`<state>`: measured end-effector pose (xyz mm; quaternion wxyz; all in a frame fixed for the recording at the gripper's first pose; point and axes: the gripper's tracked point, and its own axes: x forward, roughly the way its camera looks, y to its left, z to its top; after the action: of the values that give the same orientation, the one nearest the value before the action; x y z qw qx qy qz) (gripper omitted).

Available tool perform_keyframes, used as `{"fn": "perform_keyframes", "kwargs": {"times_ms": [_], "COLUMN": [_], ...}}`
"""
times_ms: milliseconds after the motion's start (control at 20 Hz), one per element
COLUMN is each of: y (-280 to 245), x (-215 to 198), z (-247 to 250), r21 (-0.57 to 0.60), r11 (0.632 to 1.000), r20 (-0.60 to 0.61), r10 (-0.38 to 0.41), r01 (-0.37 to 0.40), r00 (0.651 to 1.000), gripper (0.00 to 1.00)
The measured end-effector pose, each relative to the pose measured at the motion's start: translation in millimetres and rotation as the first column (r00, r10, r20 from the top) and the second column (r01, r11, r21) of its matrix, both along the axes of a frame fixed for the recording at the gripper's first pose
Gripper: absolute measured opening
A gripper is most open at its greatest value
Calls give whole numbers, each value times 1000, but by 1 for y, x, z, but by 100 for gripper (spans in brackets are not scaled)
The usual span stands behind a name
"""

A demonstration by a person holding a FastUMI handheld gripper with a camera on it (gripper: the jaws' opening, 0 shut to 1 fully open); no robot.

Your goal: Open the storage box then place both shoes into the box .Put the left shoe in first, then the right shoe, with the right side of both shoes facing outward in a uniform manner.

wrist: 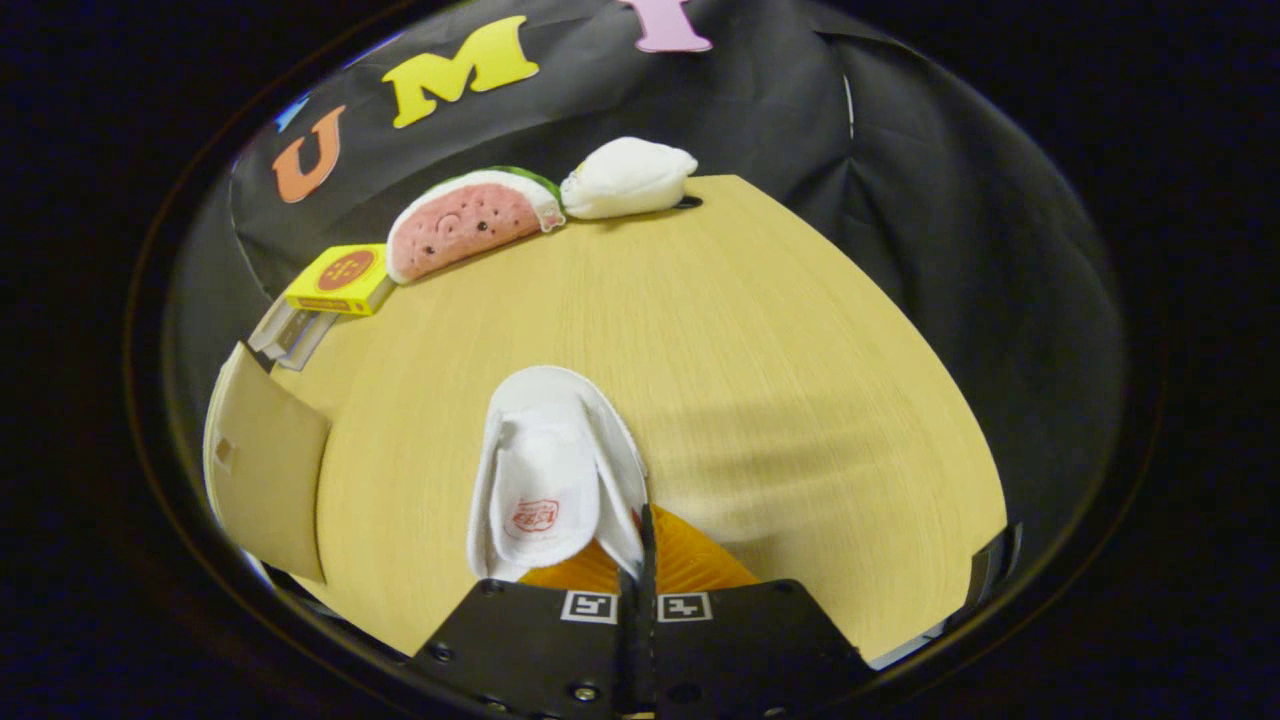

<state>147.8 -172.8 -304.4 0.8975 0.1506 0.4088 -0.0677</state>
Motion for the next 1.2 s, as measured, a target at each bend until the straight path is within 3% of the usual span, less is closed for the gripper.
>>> {"fn": "perform_keyframes", "kwargs": {"times_ms": [300,750,1200], "y": [28,153,322], "x": [-26,-55,-50], "z": [49,171,209], "r21": [4,20,22], "r11": [994,981,992], "r20": [-1,103,112], "r10": [-111,-192,-130], "r01": [111,191,128], "r00": [994,976,985], "gripper": [0,0,0]}}
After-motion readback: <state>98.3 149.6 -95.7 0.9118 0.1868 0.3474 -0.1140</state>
